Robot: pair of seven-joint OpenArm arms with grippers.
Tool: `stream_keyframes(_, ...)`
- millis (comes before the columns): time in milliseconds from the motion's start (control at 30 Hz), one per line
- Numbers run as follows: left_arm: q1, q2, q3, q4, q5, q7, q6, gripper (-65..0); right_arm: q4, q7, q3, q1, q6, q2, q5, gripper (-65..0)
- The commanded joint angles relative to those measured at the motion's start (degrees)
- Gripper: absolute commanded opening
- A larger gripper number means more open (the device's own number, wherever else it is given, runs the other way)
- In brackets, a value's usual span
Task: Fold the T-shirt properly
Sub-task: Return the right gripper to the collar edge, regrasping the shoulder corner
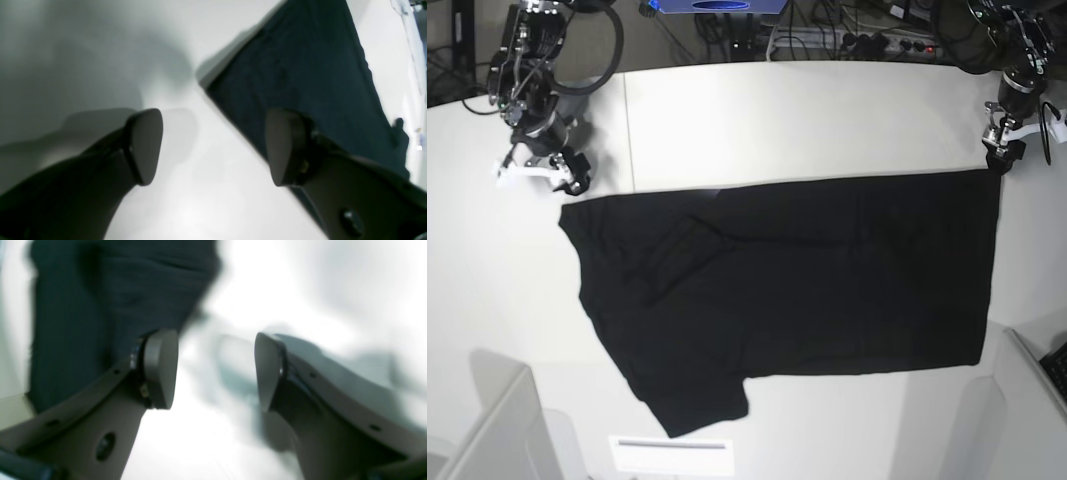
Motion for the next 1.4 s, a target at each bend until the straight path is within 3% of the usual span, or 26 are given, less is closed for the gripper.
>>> stream_keyframes(0, 0.18, -0.85, -0.23, 0.56, 1.11, -0.98, -1.3, -19.3, -0.59, -0.14, 0.12, 1.23, -0.4, 0.61, -0.44, -30.3)
stream_keyframes(200, -2.54, 0.74, -0.67, -0.67, 8.32, -0.98, -4.9, -19.3, -2.44, 0.04, 0.12, 3.17, 3.2, 0.7, -0.53, -30.3)
stream_keyframes(567, -7.91, 0.65, -0.67, -4.98, 8.41, -0.98, -4.99, -19.4, -5.96, 0.13, -3.57, 6.86, 3.2, 1.14, -0.62, -30.5)
stream_keyframes(1000, -13.09, 0.39, -0.14, -11.57, 8.41, -0.89, -4.9, -20.1, -9.56, 0.21, -3.57, 9.23, 3.47, 1.14, -0.62, -30.6)
stream_keyframes(1067, -13.18, 0.39, -0.14, -11.93, 8.41, -0.89, -4.9, -26.7, -9.65, 0.3, -3.57, 9.32, 3.47, 1.23, -0.7, -30.6)
stream_keyframes(1200, -13.18, 0.39, -0.14, -12.28, 8.41, -0.89, -4.9, -53.0, -9.91, 0.3, -3.57, 9.32, 3.47, 1.93, -0.7, -30.9)
stream_keyframes(1267, -13.18, 0.3, -0.14, -12.72, 8.41, -0.8, -4.9, -64.5, -9.91, 0.48, -3.48, 9.32, 3.47, 1.93, -0.7, -34.7)
stream_keyframes(1367, -13.18, 0.12, -0.05, -13.6, 8.41, -0.71, -4.9, -65.0, -10.0, 0.57, -3.13, 9.32, 3.64, 1.93, -0.7, -50.1)
